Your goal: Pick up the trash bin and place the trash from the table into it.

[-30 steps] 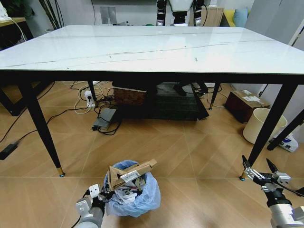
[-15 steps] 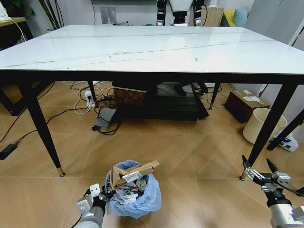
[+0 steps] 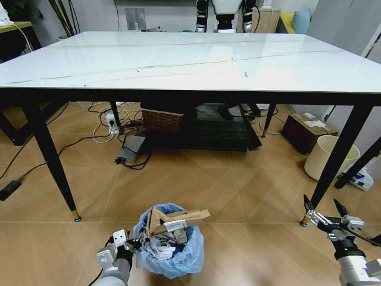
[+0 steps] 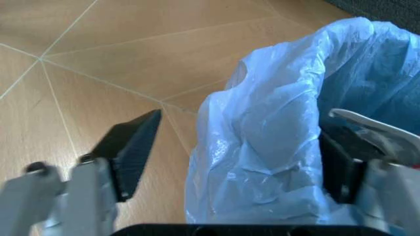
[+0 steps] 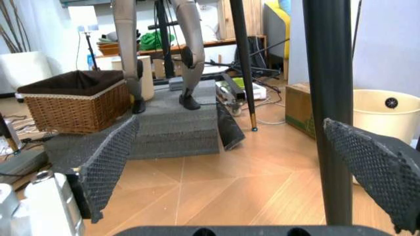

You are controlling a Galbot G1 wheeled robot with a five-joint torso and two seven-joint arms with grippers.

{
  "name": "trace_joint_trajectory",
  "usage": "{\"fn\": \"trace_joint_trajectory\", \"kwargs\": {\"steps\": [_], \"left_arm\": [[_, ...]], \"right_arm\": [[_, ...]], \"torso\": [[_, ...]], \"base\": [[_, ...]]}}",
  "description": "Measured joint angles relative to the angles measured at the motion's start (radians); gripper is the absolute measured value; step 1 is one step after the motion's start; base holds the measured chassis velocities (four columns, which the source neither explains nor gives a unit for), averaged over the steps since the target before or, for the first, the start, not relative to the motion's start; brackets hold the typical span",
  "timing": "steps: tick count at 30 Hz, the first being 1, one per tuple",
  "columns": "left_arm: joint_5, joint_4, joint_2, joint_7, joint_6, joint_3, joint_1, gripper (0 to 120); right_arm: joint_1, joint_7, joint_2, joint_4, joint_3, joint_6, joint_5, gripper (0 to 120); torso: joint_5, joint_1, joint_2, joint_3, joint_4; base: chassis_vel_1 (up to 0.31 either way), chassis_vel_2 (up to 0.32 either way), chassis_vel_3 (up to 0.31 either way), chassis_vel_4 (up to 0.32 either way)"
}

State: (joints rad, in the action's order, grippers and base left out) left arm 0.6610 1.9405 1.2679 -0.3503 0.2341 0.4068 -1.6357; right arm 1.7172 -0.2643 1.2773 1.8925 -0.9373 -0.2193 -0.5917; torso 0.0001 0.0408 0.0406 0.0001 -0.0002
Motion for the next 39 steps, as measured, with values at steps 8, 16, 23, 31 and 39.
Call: {"fn": "trace_joint_trajectory", "kwargs": {"steps": [8, 16, 23, 31, 39], "left_arm": [[-0.007, 0.0, 0.004, 0.002, -0.002, -0.001, 0.0, 98], [-0.007, 0.002, -0.002, 0.002, -0.003, -0.001, -0.002, 99], [-0.006, 0.02, -0.015, 0.002, -0.005, 0.007, -0.022, 99], [-0.008, 0.052, -0.033, 0.003, -0.008, 0.026, -0.047, 99], [-0.02, 0.081, -0.039, 0.005, -0.01, 0.031, -0.06, 99]], "right_arm": [[0.0, 0.0, 0.0, 0.0, 0.0, 0.0, 0.0, 100], [0.0, 0.0, 0.0, 0.0, 0.0, 0.0, 0.0, 100], [0.0, 0.0, 0.0, 0.0, 0.0, 0.0, 0.0, 100], [0.0, 0.0, 0.0, 0.0, 0.0, 0.0, 0.0, 100], [0.0, 0.0, 0.0, 0.0, 0.0, 0.0, 0.0, 100]], "torso": [[0.0, 0.0, 0.0, 0.0, 0.0], [-0.0001, 0.0, 0.0, 0.0, 0.0], [-0.0003, 0.0, 0.0, 0.0, 0.0], [-0.0001, 0.0, 0.0, 0.0, 0.0], [-0.0002, 0.0, 0.0, 0.0, 0.0]], "base": [[0.0, 0.0, 0.0, 0.0], [0.0, 0.0, 0.0, 0.0], [0.0, 0.0, 0.0, 0.0], [0.0, 0.0, 0.0, 0.0], [0.0, 0.0, 0.0, 0.0]]}}
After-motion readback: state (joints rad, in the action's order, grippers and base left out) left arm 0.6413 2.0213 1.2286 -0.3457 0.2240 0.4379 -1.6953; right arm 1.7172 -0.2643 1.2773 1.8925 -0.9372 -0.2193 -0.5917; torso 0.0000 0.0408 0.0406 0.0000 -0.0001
